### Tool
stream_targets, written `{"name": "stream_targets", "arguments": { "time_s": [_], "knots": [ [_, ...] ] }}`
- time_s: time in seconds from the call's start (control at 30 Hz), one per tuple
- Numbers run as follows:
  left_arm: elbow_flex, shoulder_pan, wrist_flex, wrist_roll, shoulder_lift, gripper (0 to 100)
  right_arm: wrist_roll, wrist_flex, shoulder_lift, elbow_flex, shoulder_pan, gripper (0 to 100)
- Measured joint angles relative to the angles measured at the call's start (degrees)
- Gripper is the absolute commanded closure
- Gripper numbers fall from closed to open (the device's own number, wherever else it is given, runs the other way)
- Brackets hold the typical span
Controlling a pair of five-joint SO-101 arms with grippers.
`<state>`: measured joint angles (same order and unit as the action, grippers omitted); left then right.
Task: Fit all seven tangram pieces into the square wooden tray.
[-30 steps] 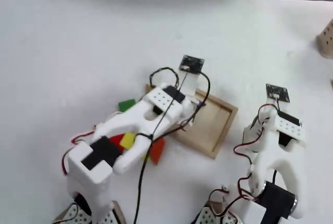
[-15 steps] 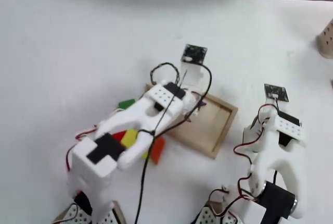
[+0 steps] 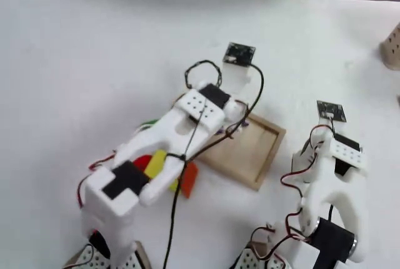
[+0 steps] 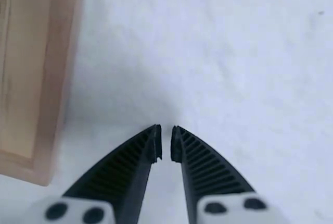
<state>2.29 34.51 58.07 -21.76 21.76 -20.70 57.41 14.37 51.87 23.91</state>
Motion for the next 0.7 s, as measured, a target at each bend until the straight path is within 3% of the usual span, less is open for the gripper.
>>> {"name": "stream_targets", "arguments": {
  "time_s": [0.3,0.7],
  "knots": [
    [-19.34,5.63,-10.2,0.0,-5.63,98,0.0,0.0,0.0,0.0,0.0,95.4],
    [-20.13,1.93,-19.43,0.0,-4.92,98,0.0,0.0,0.0,0.0,0.0,95.4]
  ]
}}
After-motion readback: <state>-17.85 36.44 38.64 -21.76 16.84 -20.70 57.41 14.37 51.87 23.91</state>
